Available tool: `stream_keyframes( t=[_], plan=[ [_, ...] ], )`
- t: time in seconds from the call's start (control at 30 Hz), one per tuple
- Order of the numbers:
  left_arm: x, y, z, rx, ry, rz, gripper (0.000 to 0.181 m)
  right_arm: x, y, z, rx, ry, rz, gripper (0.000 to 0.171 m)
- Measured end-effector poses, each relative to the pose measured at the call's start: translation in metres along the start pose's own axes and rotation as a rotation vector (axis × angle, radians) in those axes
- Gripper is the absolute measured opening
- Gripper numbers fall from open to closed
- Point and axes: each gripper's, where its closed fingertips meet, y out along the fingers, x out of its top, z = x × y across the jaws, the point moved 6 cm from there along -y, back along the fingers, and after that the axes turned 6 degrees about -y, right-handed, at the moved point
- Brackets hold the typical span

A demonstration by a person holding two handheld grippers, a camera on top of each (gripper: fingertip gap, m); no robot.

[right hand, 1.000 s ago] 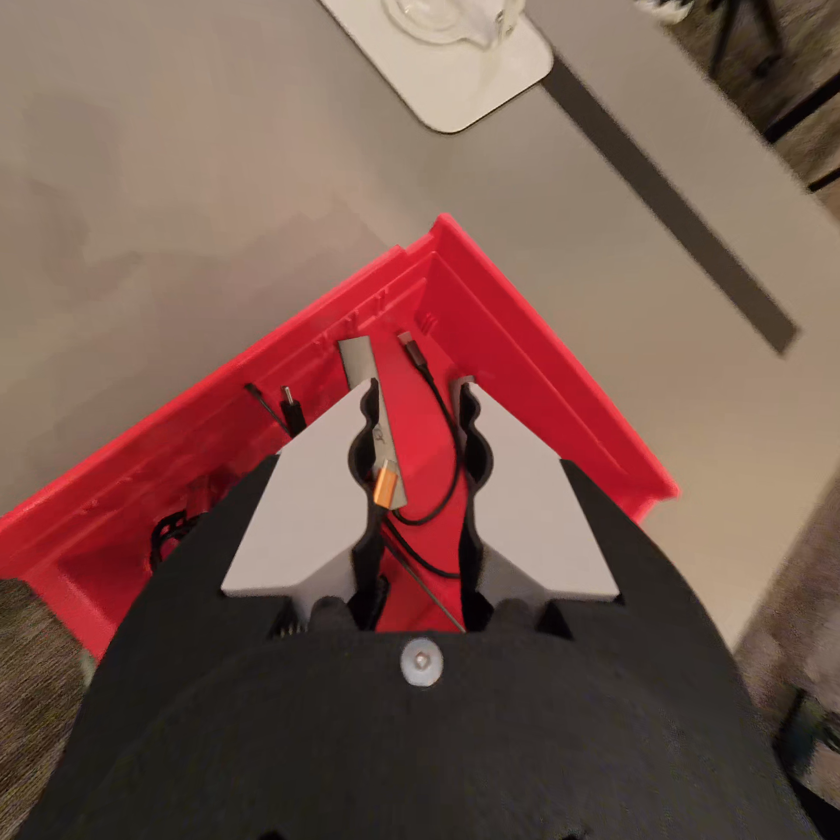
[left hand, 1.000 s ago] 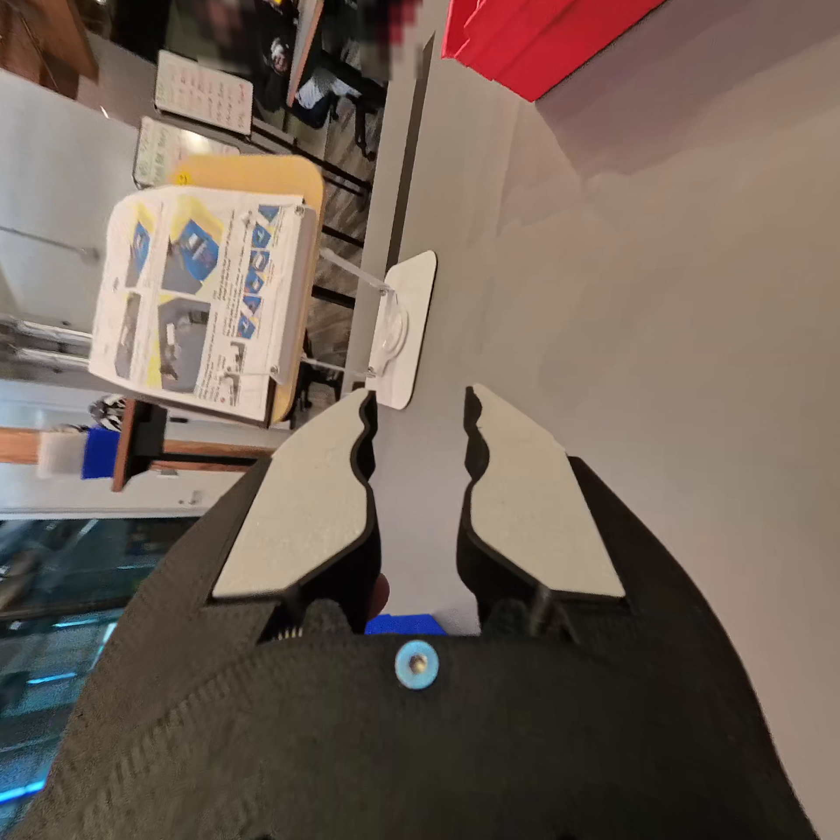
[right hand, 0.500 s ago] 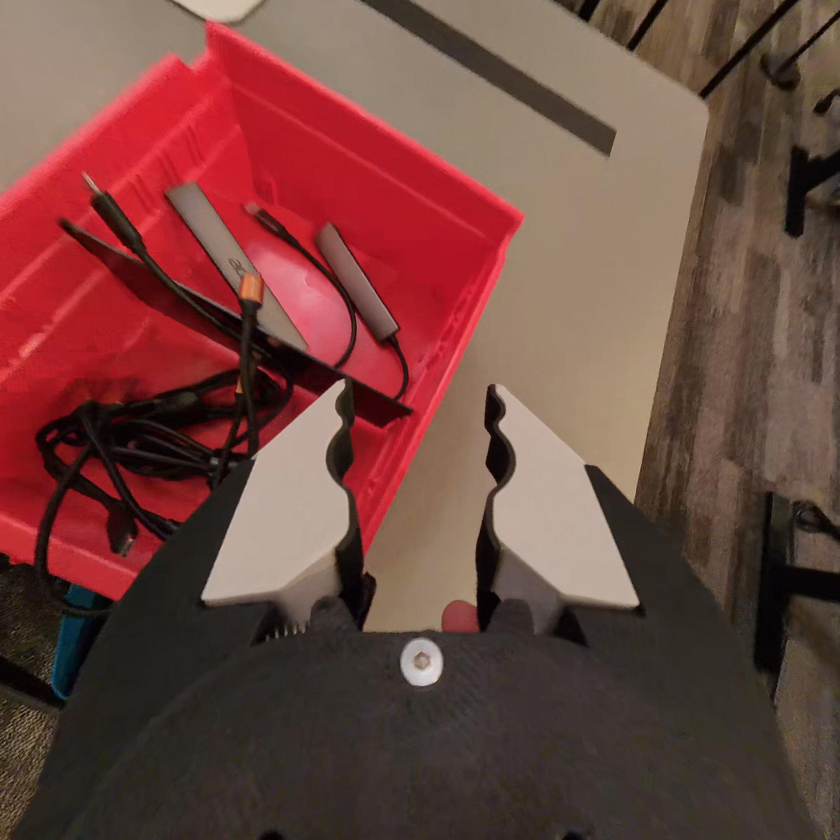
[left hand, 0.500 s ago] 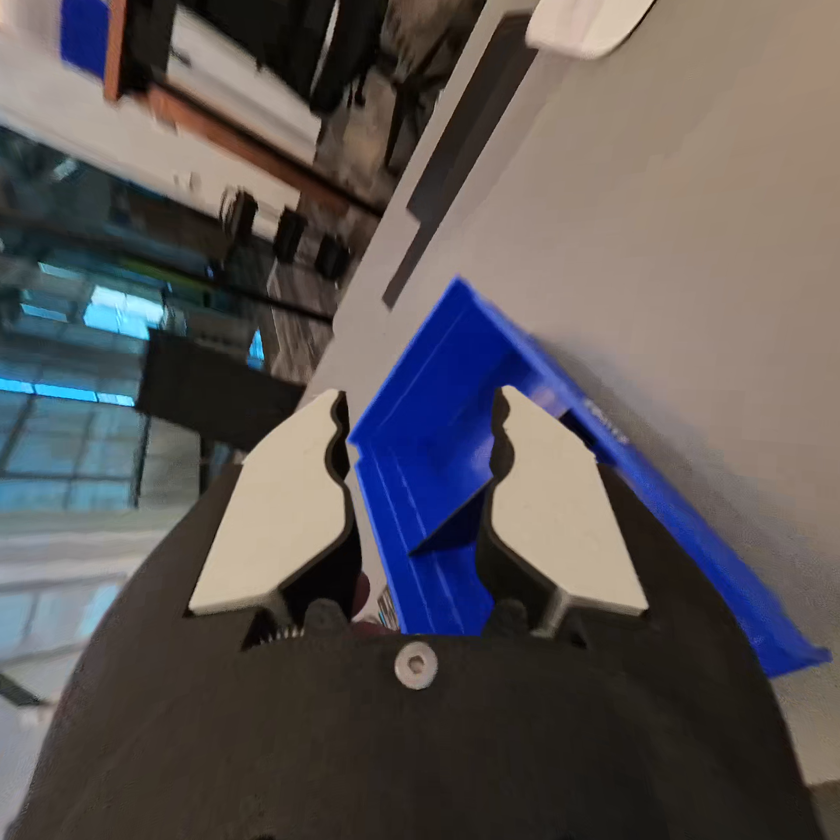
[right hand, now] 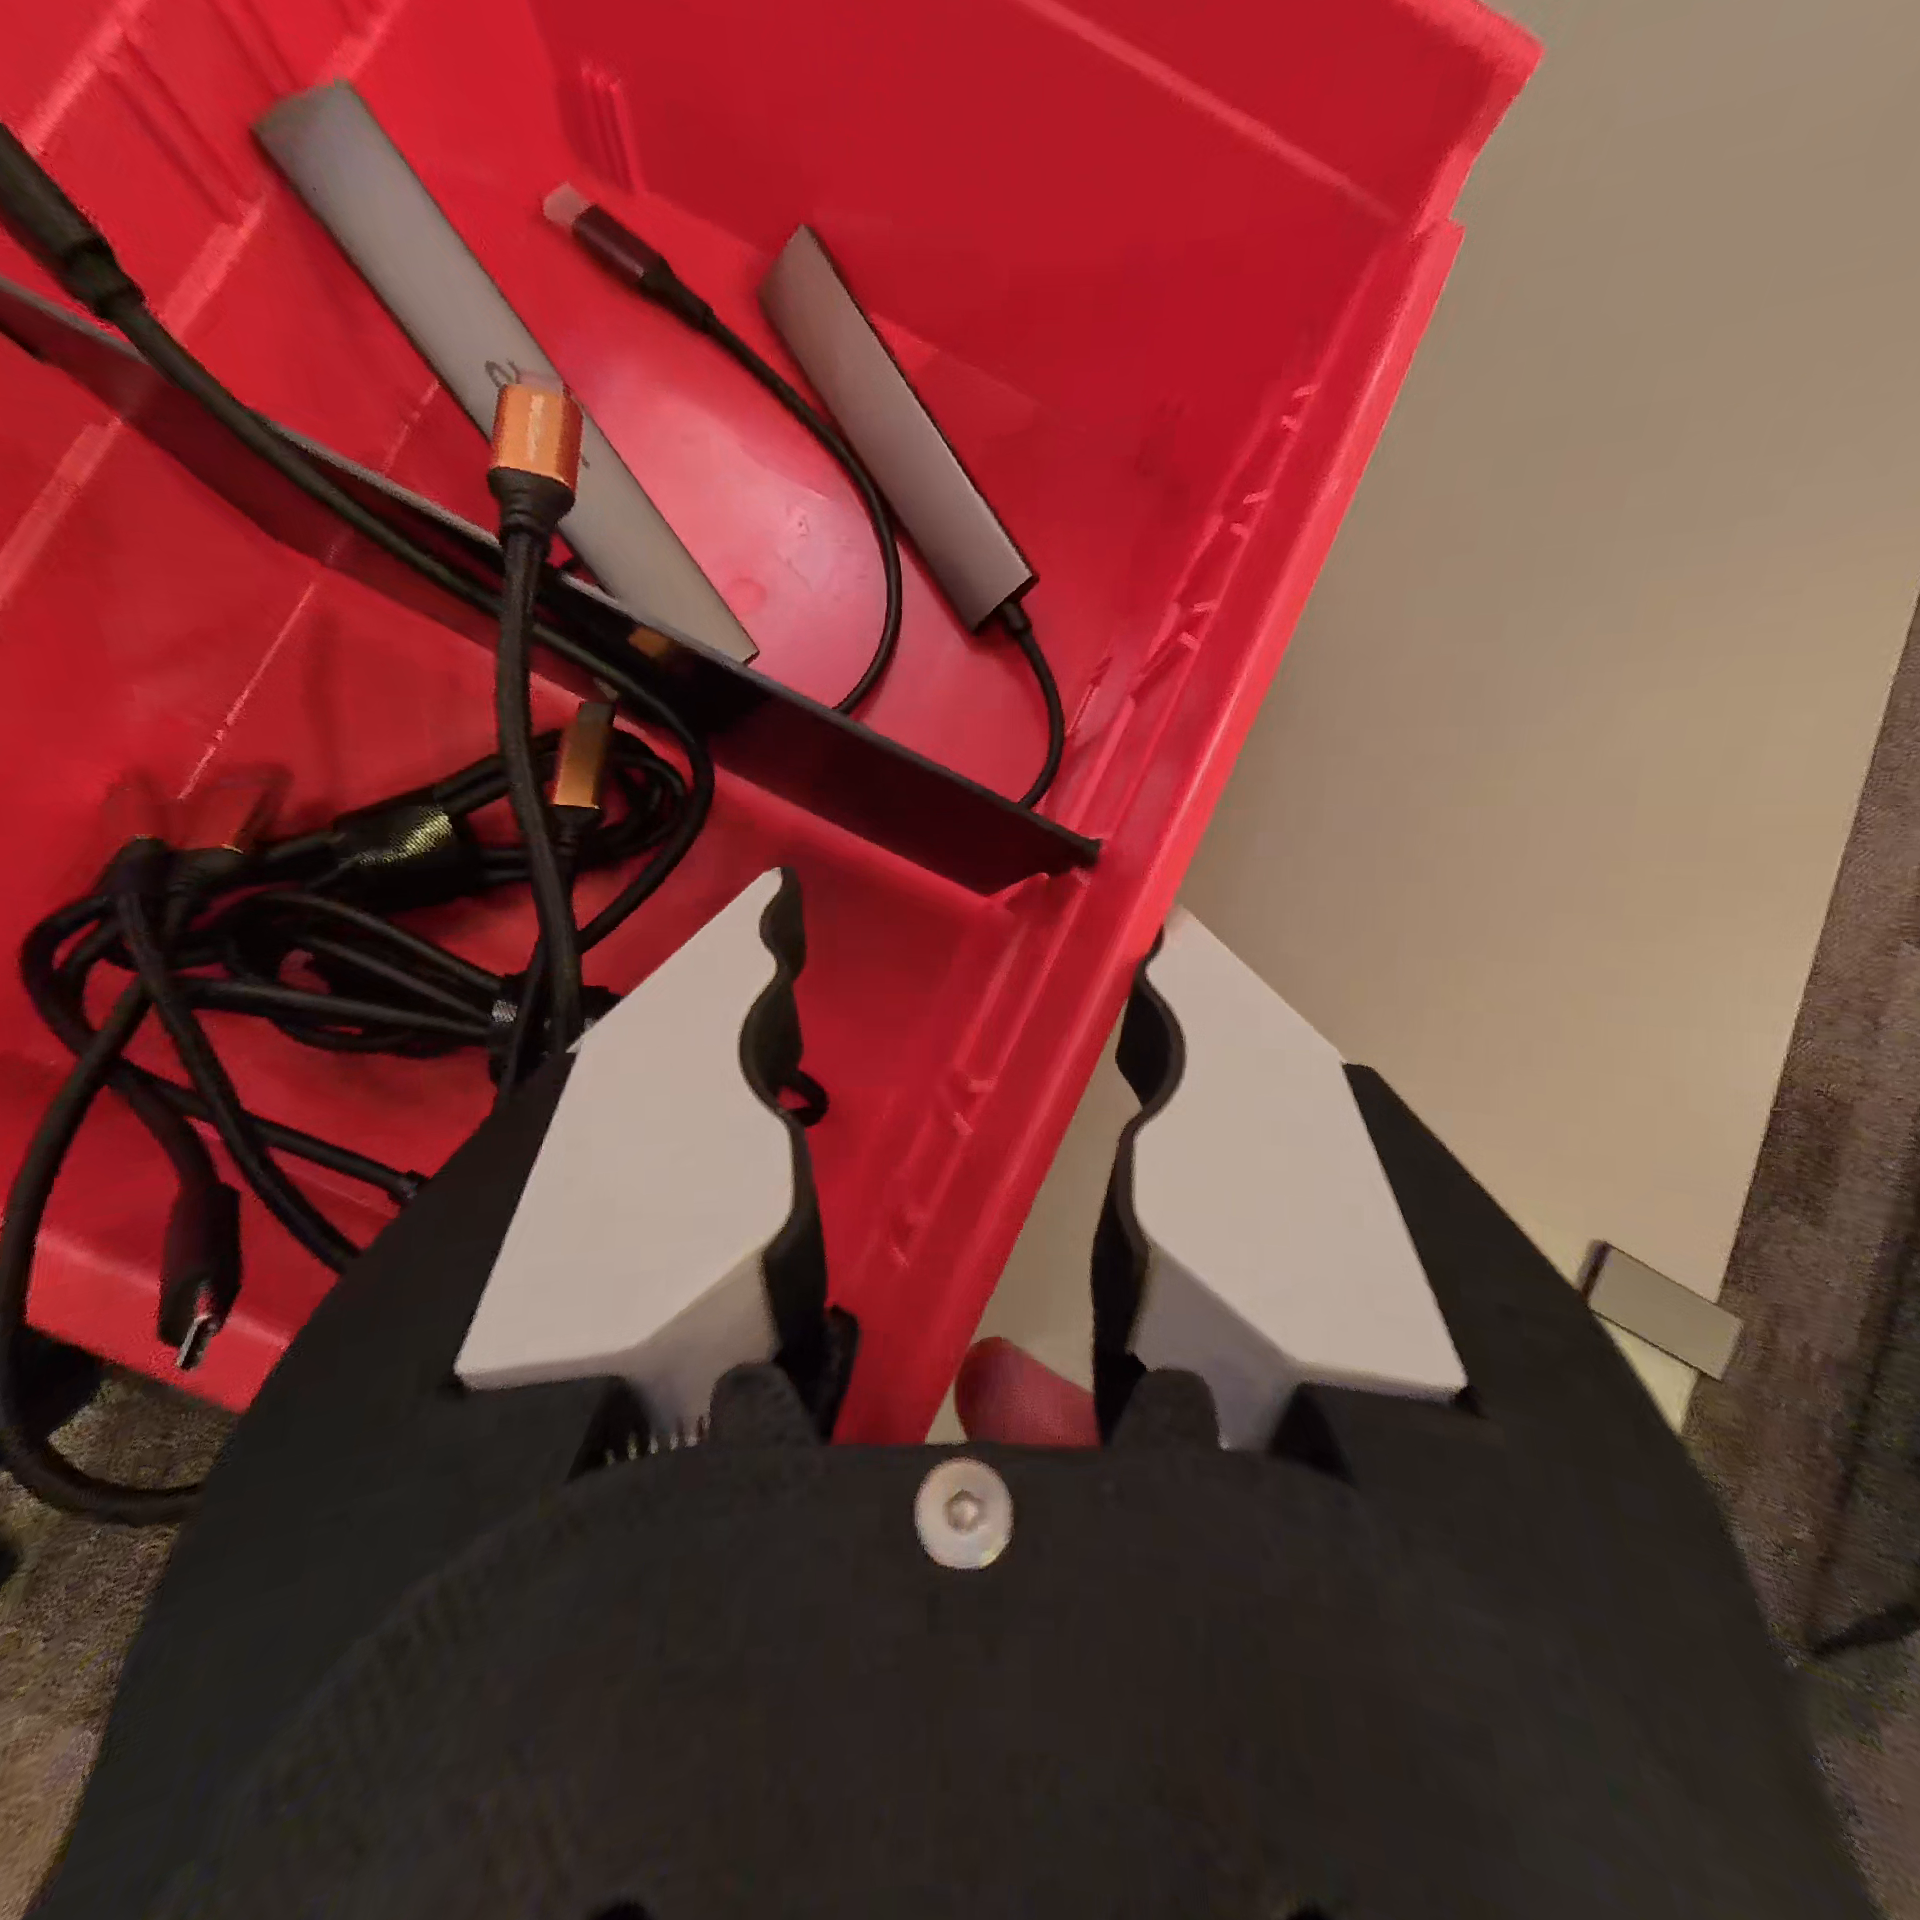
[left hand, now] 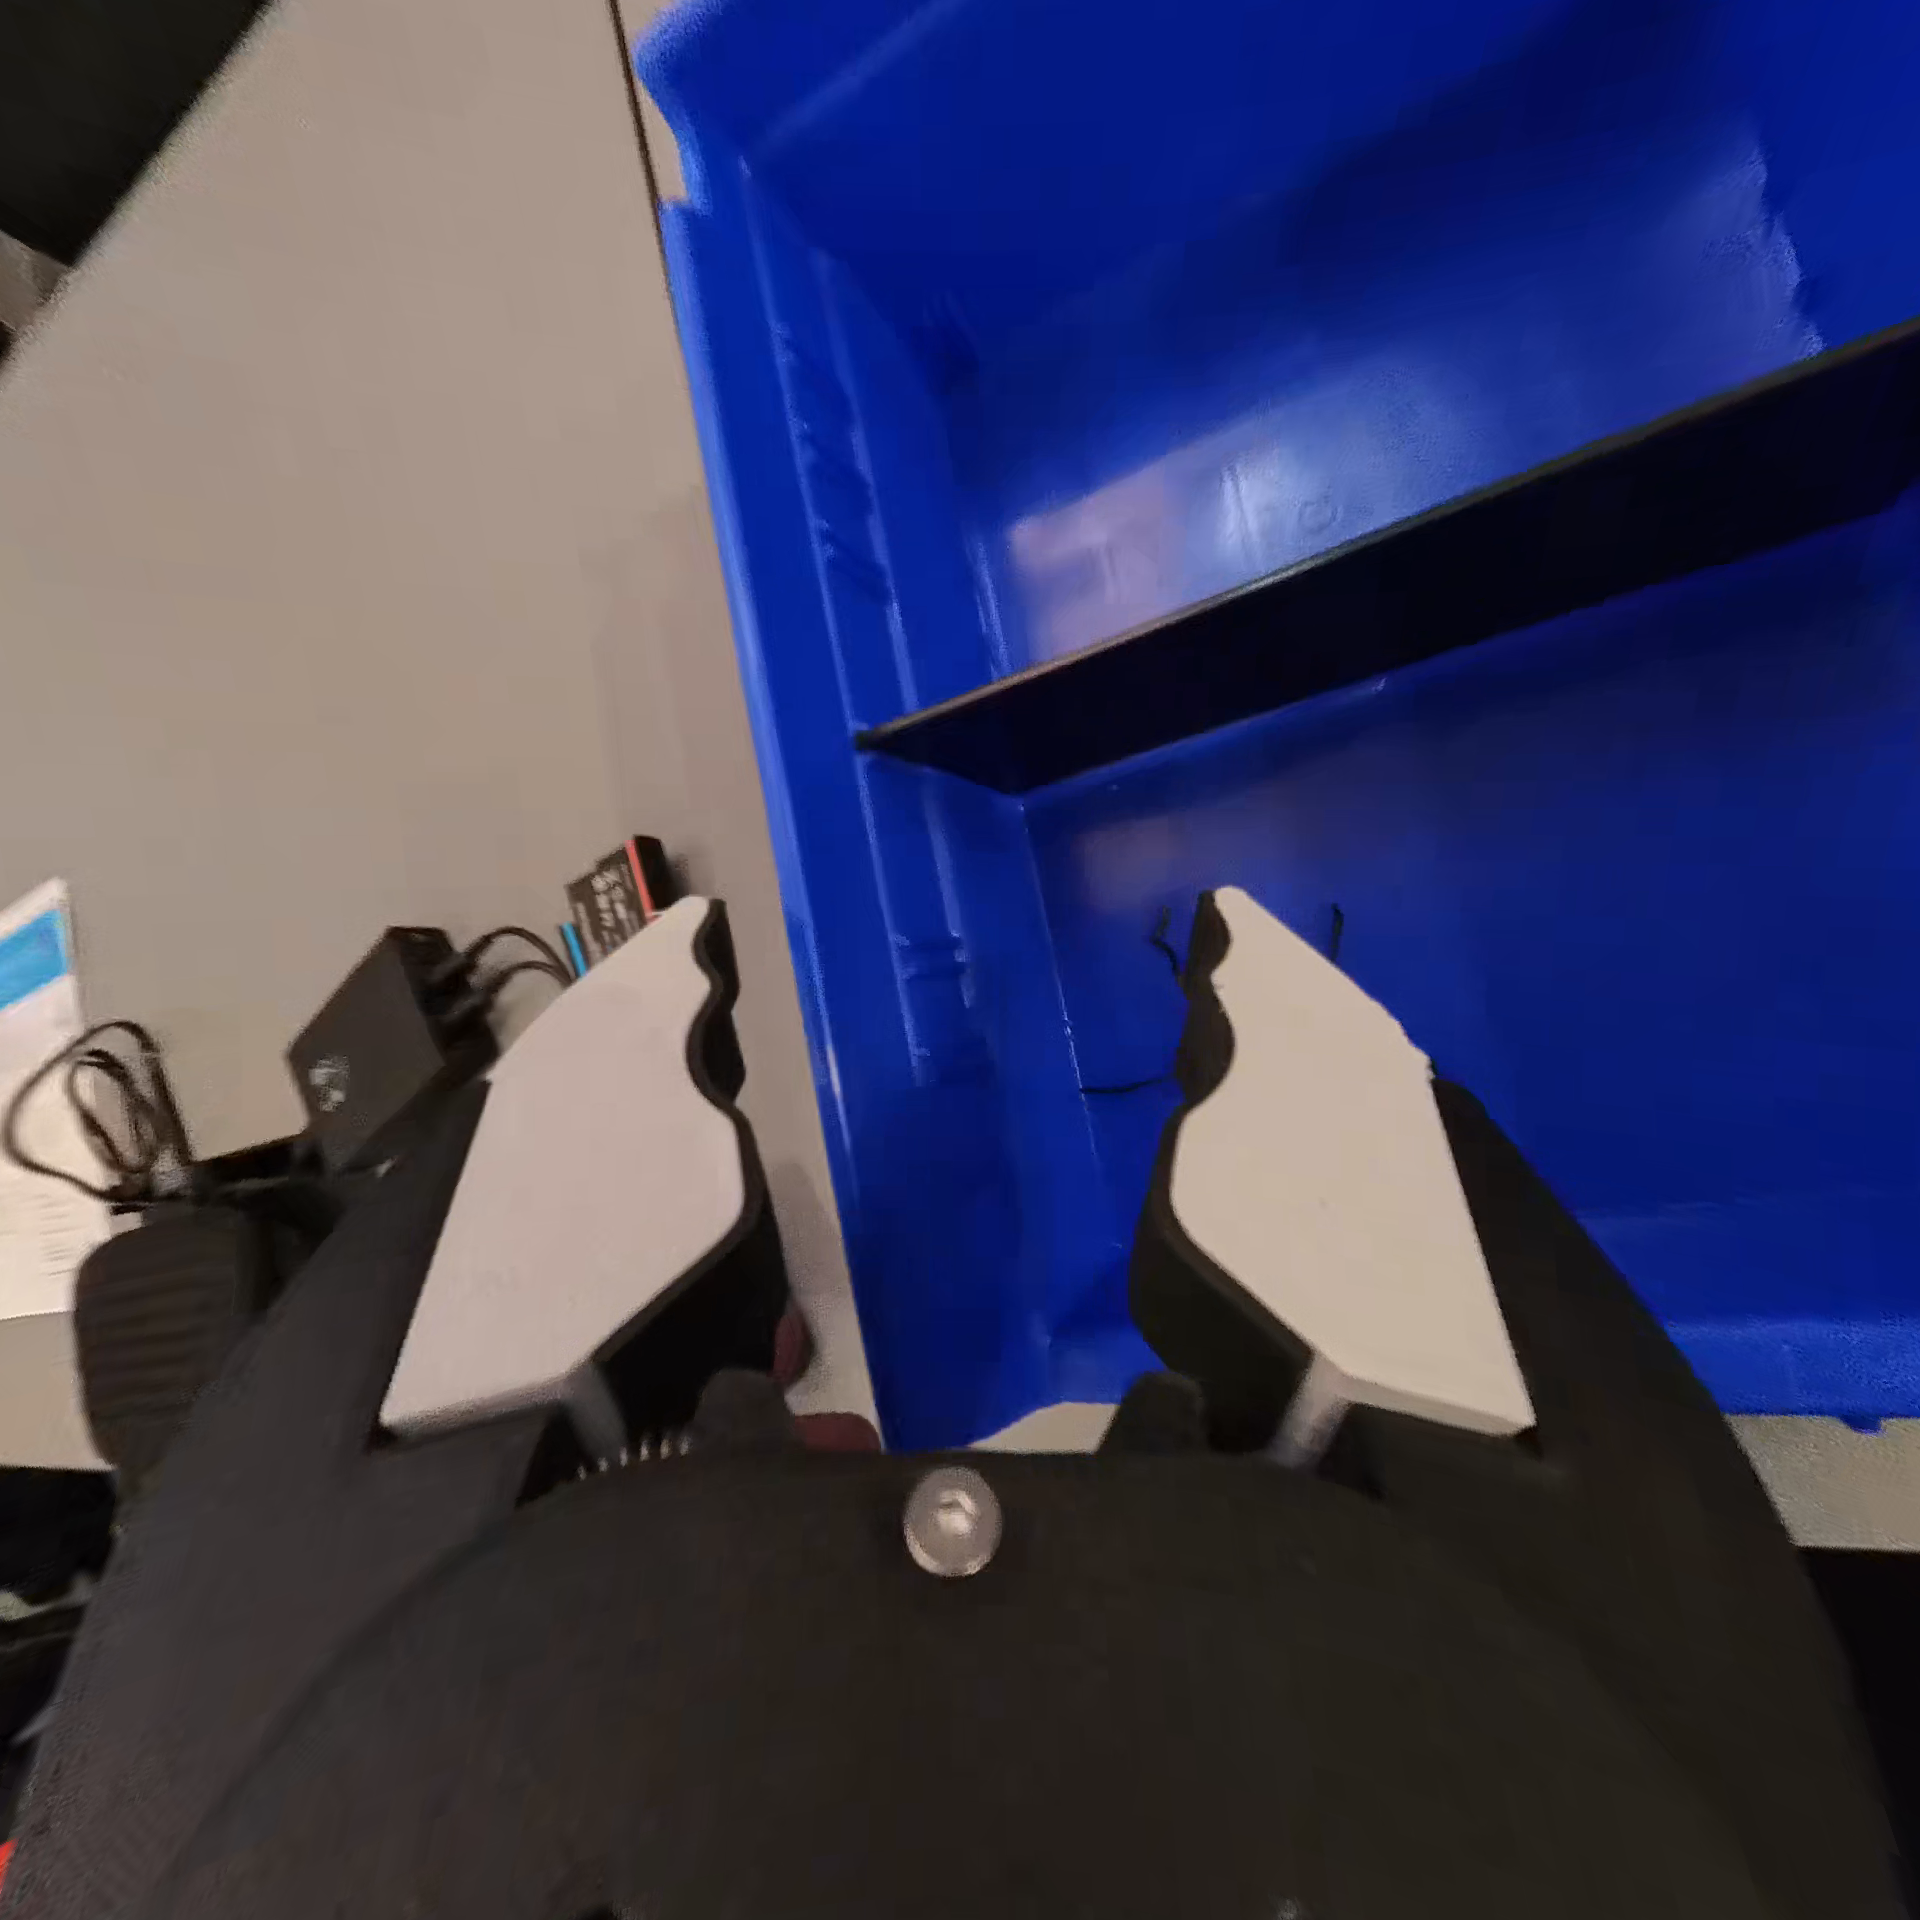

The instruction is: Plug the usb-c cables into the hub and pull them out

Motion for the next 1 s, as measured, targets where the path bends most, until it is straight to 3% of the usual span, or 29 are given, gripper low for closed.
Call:
stream_keyframes(
  t=[0.13, 0.27, 0.43, 0.5, 0.67, 1.0],
  plan=[
    [-0.012, 0.018, 0.007, 0.016, -0.034, 0.042, 0.056, 0.002, 0.002, -0.006, -0.069, -0.018, 0.02, 0.048],
    [-0.019, 0.028, 0.018, 0.041, -0.037, 0.052, 0.05, -0.003, 0.014, -0.005, -0.071, -0.012, 0.059, 0.042],
    [-0.032, 0.037, 0.021, -0.094, -0.094, 0.125, 0.04, -0.001, 0.022, -0.001, -0.004, 0.068, 0.04, 0.03],
    [-0.031, 0.037, 0.018, -0.155, -0.107, 0.132, 0.027, 0.004, 0.025, 0.001, 0.018, 0.077, 0.031, 0.027],
    [-0.027, 0.036, 0.013, -0.259, -0.188, 0.053, 0.007, 0.016, 0.033, 0.009, 0.043, 0.097, 0.026, 0.023],
    [-0.005, 0.034, -0.004, -0.378, -0.263, -0.119, 0.004, 0.069, 0.06, 0.064, 0.079, 0.099, -0.034, 0.026]
  ],
)
